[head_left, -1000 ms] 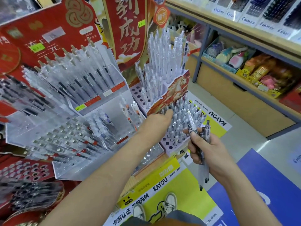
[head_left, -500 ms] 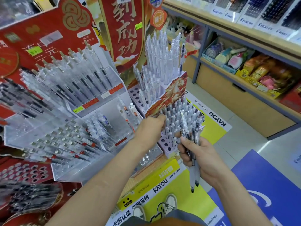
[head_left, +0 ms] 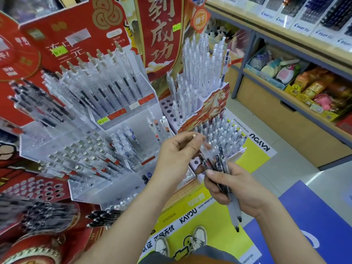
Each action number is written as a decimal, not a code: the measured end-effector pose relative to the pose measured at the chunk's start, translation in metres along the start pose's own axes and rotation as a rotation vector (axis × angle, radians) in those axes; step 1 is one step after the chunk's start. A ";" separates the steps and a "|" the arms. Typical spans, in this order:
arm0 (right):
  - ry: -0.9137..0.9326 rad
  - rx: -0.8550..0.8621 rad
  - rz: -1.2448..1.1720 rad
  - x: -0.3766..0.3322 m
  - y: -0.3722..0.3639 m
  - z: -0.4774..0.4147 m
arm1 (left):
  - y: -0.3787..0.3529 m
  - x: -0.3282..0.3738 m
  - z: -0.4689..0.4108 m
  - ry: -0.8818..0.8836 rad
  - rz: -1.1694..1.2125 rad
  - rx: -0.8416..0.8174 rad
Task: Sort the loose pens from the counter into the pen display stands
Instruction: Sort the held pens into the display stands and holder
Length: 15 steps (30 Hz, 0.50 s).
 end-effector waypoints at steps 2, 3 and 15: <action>-0.023 -0.023 0.034 0.003 -0.002 0.001 | 0.020 0.014 0.007 -0.071 0.020 0.144; -0.026 -0.020 0.069 0.004 -0.002 0.001 | 0.030 0.021 0.012 -0.104 0.037 0.206; 0.036 0.138 -0.039 -0.006 -0.045 -0.016 | 0.123 0.042 0.067 -0.229 0.190 0.368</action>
Point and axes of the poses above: each hand's wrist, its own z-axis away from the middle knuckle, its own y-axis out of the back of the hand, x = y × z, the point moved 10 cm from there along -z, towards the middle knuckle, and after that the axes turned 14 degrees about y, right-handed, at the moved point
